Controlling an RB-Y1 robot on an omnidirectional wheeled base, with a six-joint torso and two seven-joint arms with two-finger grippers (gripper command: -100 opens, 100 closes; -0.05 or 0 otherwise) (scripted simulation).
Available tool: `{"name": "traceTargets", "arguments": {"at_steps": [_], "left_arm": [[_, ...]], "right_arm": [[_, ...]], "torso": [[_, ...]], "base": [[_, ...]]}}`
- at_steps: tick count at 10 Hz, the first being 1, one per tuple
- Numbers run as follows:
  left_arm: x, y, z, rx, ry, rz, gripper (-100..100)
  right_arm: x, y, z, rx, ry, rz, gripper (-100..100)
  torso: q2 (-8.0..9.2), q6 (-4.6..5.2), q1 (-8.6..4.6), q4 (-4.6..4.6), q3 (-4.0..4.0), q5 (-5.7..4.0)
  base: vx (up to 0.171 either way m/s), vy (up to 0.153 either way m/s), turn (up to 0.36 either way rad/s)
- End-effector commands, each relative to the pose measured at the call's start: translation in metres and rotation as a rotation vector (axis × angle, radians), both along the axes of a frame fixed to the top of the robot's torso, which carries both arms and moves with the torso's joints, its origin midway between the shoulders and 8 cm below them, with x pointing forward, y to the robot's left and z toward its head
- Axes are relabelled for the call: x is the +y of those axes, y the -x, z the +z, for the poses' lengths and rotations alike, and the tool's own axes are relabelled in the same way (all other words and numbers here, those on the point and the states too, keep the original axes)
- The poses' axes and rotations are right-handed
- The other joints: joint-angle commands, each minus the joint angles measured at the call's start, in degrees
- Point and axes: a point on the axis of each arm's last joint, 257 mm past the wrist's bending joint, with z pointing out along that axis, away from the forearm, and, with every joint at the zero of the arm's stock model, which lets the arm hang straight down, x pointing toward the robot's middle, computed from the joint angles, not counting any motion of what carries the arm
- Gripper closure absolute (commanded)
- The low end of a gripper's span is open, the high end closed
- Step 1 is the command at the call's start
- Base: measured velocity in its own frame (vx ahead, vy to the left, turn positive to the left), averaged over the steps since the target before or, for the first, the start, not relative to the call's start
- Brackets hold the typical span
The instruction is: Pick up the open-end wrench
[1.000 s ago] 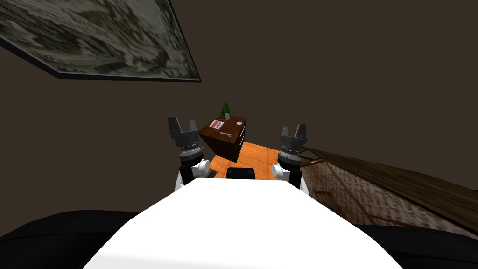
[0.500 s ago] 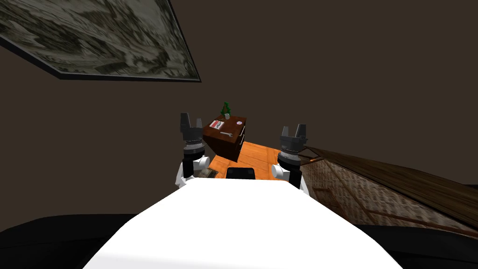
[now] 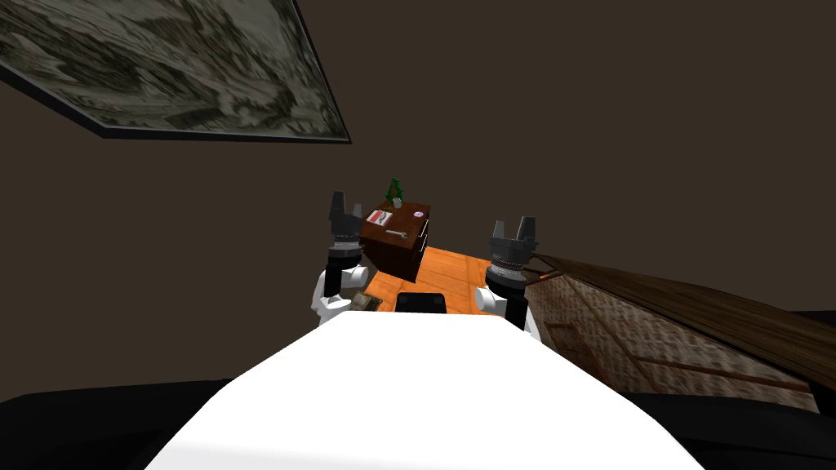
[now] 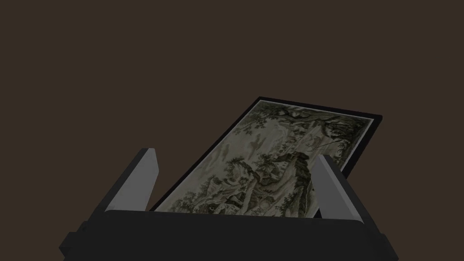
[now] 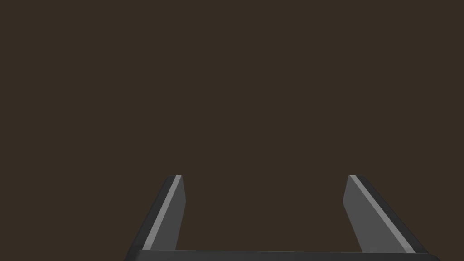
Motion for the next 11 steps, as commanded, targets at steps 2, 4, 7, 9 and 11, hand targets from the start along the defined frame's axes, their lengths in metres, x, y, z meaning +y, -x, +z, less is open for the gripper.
{"name": "traceTargets", "arguments": {"at_steps": [2, 4, 7, 9, 11], "left_arm": [[-0.003, -0.026, -0.006, 0.057, -0.003, -0.016, -100], [-0.004, -0.043, -0.010, 0.099, -0.002, -0.024, -100], [-0.007, -0.063, -0.012, 0.144, 0.002, -0.033, -100], [-0.006, -0.069, -0.018, 0.178, 0.005, -0.026, -100], [-0.009, -0.087, -0.021, 0.221, 0.010, -0.033, -100]], "right_arm": [[0.000, 0.000, 0.000, 0.000, 0.000, 0.000, 0], [0.000, 0.000, 0.000, 0.000, 0.000, 0.000, 0], [0.000, 0.000, 0.000, 0.000, 0.000, 0.000, 0], [0.000, 0.000, 0.000, 0.000, 0.000, 0.000, 0], [0.000, 0.000, 0.000, 0.000, 0.000, 0.000, 0]], "torso": [[-0.01, -0.02, 0.00, 0.00, -0.01, 0.01], [-0.01, -0.02, 0.02, 0.00, 0.00, 0.01], [-0.03, -0.02, -0.06, -0.01, -0.02, -0.01], [-0.02, -0.02, -0.02, -0.01, -0.01, 0.00], [-0.01, -0.01, -0.03, -0.01, -0.01, -0.01]], "base": [[-0.017, 0.039, -0.028], [-0.024, 0.036, -0.033], [-0.014, 0.025, -0.022], [-0.012, 0.022, -0.013], [-0.018, 0.029, -0.035]]}}
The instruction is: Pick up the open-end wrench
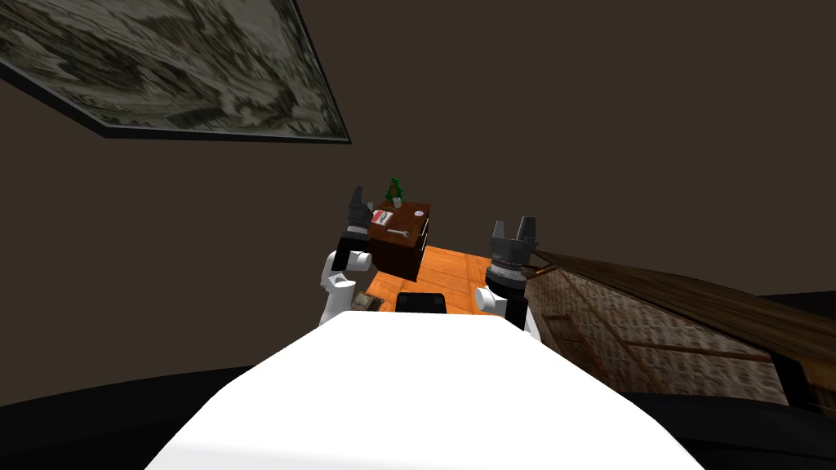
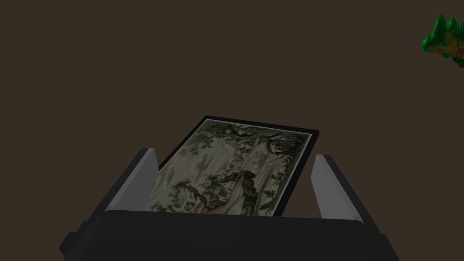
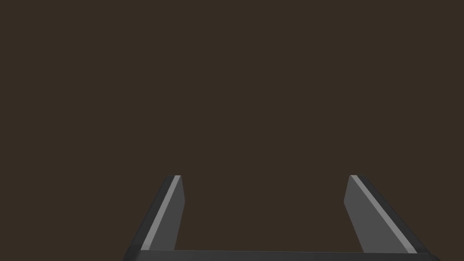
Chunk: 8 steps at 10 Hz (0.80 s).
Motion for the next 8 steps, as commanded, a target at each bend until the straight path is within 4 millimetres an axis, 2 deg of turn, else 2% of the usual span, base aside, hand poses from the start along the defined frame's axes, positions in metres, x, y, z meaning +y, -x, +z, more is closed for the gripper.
{"name": "traceTargets", "arguments": {"at_steps": [1, 2, 4, 5, 7, 8], "left_arm": [[-0.001, -0.006, -0.003, 0.026, 0.002, 0.003, -100], [-0.004, -0.020, -0.005, 0.051, 0.008, -0.007, -100], [-0.003, -0.026, -0.009, 0.084, 0.009, 0.000, -100], [-0.006, -0.040, -0.011, 0.111, 0.016, -0.010, -100], [-0.005, -0.046, -0.017, 0.146, 0.018, -0.002, -100], [-0.009, -0.060, -0.019, 0.173, 0.027, -0.012, -100]], "right_arm": [[0.000, 0.000, 0.000, 0.000, 0.000, 0.000, 0], [0.000, 0.000, 0.000, 0.000, 0.000, 0.000, 0], [0.000, 0.000, 0.000, 0.000, 0.000, 0.000, 0], [0.000, 0.000, 0.000, 0.000, 0.000, 0.000, 0], [0.000, 0.000, 0.000, 0.000, 0.000, 0.000, 0], [0.000, 0.000, 0.000, 0.000, 0.000, 0.000, 0]], "torso": [[0.00, 0.00, 0.00, 0.00, 0.00, 0.00], [-0.02, -0.01, -0.04, 0.00, -0.01, -0.01], [0.00, 0.00, 0.00, 0.00, 0.00, 0.00], [-0.02, -0.01, -0.04, 0.00, -0.01, -0.01], [-0.01, 0.00, 0.00, 0.00, 0.00, 0.00], [-0.02, -0.01, -0.04, 0.00, -0.01, -0.01]], "base": [[-0.006, 0.018, -0.002], [-0.020, 0.030, -0.031], [-0.012, 0.026, -0.021], [-0.016, 0.030, -0.045], [-0.013, 0.025, -0.018], [-0.008, 0.032, -0.039]]}}
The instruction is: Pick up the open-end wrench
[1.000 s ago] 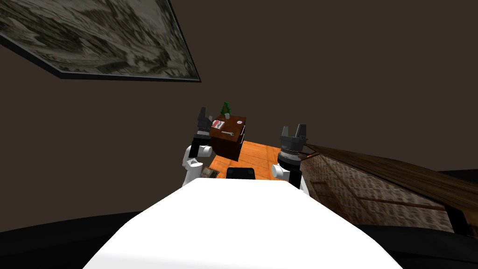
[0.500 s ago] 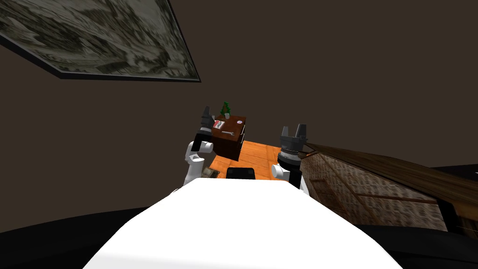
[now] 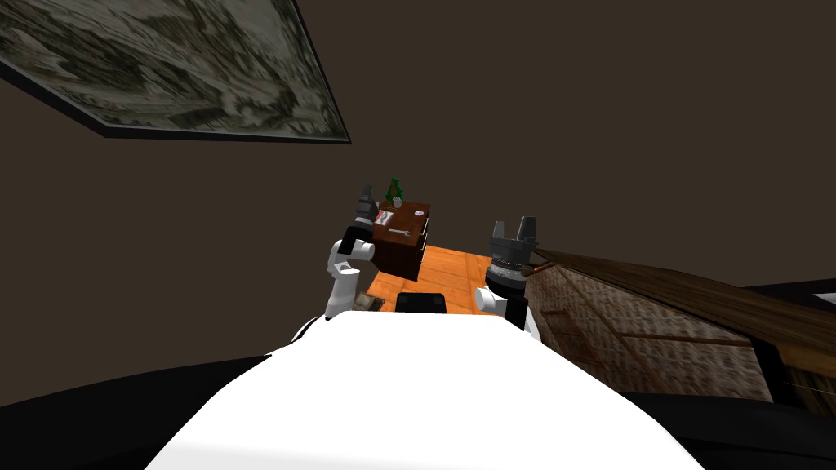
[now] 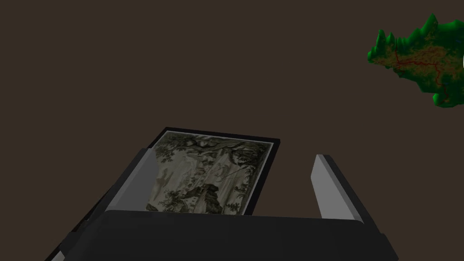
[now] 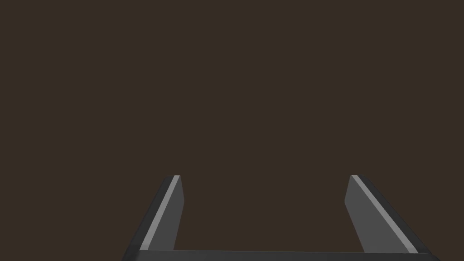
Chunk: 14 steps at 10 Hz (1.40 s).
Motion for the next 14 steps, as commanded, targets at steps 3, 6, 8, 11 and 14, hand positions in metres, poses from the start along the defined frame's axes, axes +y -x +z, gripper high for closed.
{"name": "traceTargets", "arguments": {"at_steps": [3, 6, 8, 11, 14], "left_arm": [[-0.004, -0.026, -0.015, 0.093, 0.016, -0.003, -100], [-0.008, -0.045, -0.023, 0.159, 0.026, -0.005, -100], [-0.007, -0.048, -0.031, 0.201, 0.026, 0.004, -100], [-0.010, -0.064, -0.043, 0.276, 0.036, 0.004, -100], [-0.015, -0.079, -0.055, 0.353, 0.046, 0.004, -100]], "right_arm": [[0.000, 0.000, 0.000, 0.000, 0.000, 0.000, 0], [0.000, 0.000, 0.000, 0.000, 0.000, 0.000, 0], [0.000, 0.000, 0.000, 0.000, 0.000, 0.000, 0], [0.000, 0.000, 0.000, 0.000, 0.000, 0.000, 0], [0.000, 0.000, 0.000, 0.000, 0.000, 0.000, 0]], "torso": [[0.00, -0.02, -0.04, 0.00, 0.00, 0.00], [0.00, -0.03, -0.03, 0.00, 0.00, 0.00], [0.01, -0.02, 0.00, 0.00, 0.00, 0.01], [-0.01, -0.03, 0.00, 0.00, -0.01, 0.01], [-0.01, -0.03, 0.00, -0.01, -0.01, 0.01]], "base": [[-0.011, 0.026, -0.027], [-0.010, 0.029, -0.020], [-0.006, 0.024, -0.022], [-0.005, 0.026, -0.025], [-0.003, 0.028, -0.026]]}}
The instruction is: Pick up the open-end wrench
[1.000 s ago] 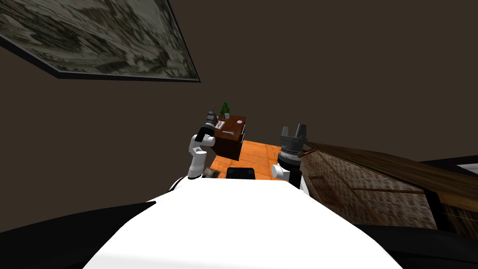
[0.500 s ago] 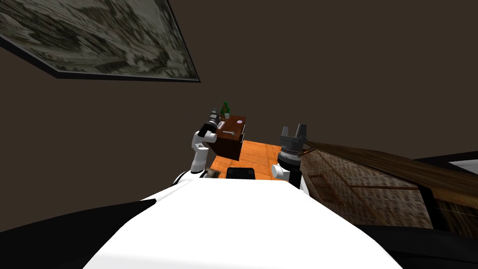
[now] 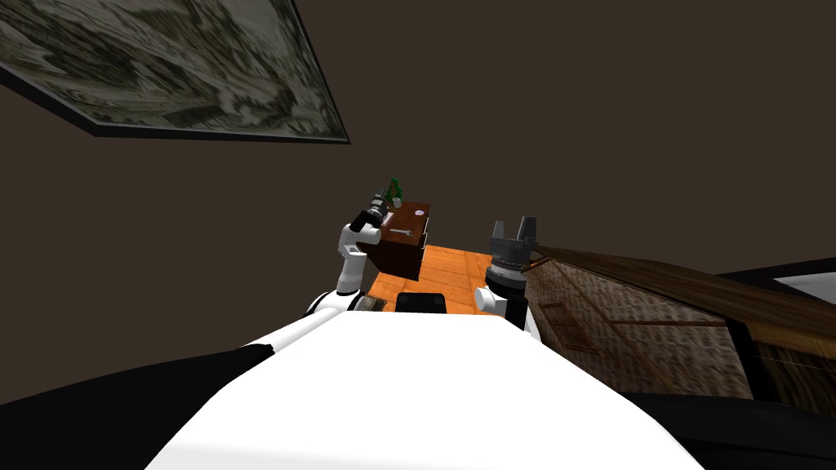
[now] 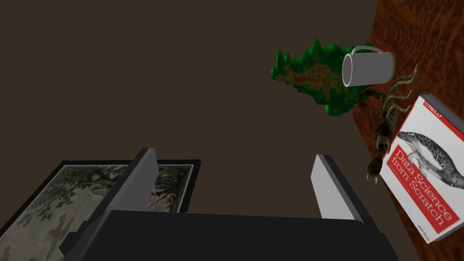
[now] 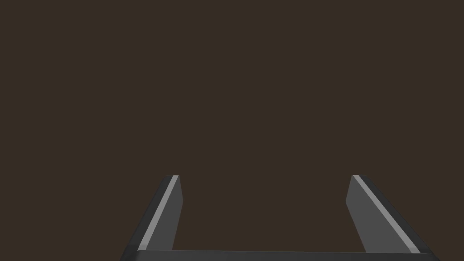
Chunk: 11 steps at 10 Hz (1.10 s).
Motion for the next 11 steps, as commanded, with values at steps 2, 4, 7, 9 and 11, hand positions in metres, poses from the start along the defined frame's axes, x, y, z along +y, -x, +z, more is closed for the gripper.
{"name": "traceTargets", "arguments": {"at_steps": [2, 4, 7, 9, 11], "left_arm": [[-0.004, -0.014, -0.012, 0.077, 0.009, -0.001, -100], [-0.010, -0.025, -0.021, 0.136, 0.019, -0.005, -100], [-0.015, -0.035, -0.035, 0.221, 0.025, -0.004, -100], [-0.013, -0.033, -0.047, 0.265, 0.022, 0.005, -100], [-0.019, -0.041, -0.057, 0.331, 0.028, 0.003, -100]], "right_arm": [[0.000, 0.000, 0.000, 0.000, 0.000, 0.000, 0], [0.000, 0.000, 0.000, 0.000, 0.000, 0.000, 0], [0.000, 0.000, 0.000, 0.000, 0.000, 0.000, 0], [0.000, 0.000, 0.000, 0.000, 0.000, 0.000, 0], [0.000, 0.000, 0.000, 0.000, 0.000, 0.000, 0]], "torso": [[0.00, 0.02, 0.02, 0.00, 0.00, 0.00], [0.00, -0.01, -0.01, 0.00, 0.00, 0.00], [-0.01, 0.00, 0.00, 0.00, -0.01, 0.00], [-0.02, 0.00, 0.03, -0.01, -0.01, 0.01], [-0.05, 0.01, -0.01, -0.01, -0.03, -0.01]], "base": [[-0.004, 0.031, -0.039], [0.001, 0.019, -0.016], [0.001, 0.027, -0.024], [0.004, 0.022, -0.017], [0.010, 0.026, -0.036]]}}
